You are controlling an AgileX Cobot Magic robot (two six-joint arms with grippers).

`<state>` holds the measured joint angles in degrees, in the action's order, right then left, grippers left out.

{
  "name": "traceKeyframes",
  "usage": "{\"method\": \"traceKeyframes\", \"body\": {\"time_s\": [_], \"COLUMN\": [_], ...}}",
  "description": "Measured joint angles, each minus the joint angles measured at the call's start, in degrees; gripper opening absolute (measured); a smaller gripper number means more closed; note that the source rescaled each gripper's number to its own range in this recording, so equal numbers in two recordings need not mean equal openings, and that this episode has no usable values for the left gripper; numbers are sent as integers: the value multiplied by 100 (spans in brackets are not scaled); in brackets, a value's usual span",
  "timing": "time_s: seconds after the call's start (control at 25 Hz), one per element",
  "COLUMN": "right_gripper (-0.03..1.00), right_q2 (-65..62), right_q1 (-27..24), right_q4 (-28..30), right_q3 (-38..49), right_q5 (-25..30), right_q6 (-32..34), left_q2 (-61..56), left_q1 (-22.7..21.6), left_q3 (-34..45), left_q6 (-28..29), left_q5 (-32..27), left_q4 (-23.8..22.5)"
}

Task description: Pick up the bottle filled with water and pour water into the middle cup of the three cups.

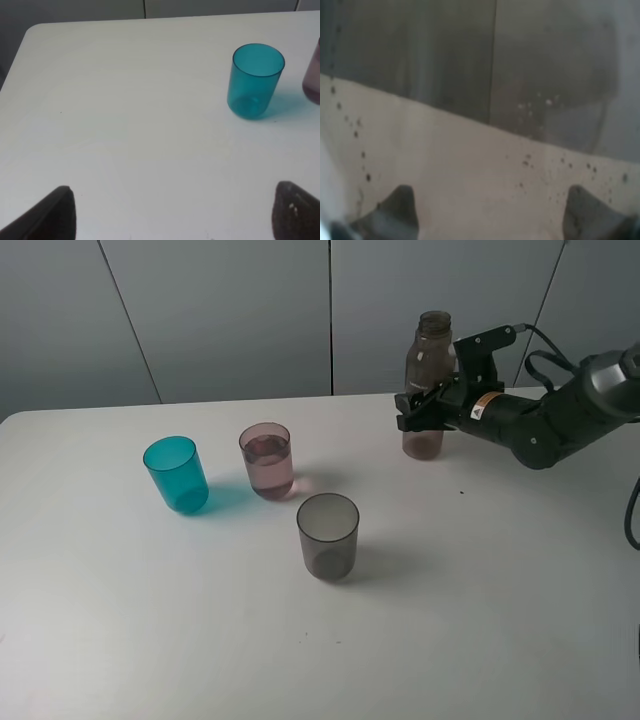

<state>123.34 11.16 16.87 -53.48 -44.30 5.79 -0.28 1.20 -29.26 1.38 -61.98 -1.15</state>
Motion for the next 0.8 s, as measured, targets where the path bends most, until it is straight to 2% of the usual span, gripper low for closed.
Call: {"method": "traceKeyframes", "body": {"time_s": [0.36,0.4,0.48,0.52,0.56,0.6,0.8], "right_gripper": [0,7,68,85,93,96,98], "right_q2": [25,25,25,25,14,-3,-428], "right_q1": [0,0,0,0,0,0,0], "right_q4": [-11,-11,-11,5,31,44,57], "right_q3": [-36,-36,-36,-36,-36,-36,342], "right_q5": [-17,-17,-17,28,146,264,545], "right_q6": [103,236,508,646,774,862,952], "left_q2": [0,0,0,0,0,0,0], "left_q1": [0,0,0,0,0,0,0], "left_q3": [0,0,0,0,0,0,0], "left_q6": [0,0,0,0,0,0,0], "left_q5": [0,0,0,0,0,0,0], "left_q4": [0,0,0,0,0,0,0]}}
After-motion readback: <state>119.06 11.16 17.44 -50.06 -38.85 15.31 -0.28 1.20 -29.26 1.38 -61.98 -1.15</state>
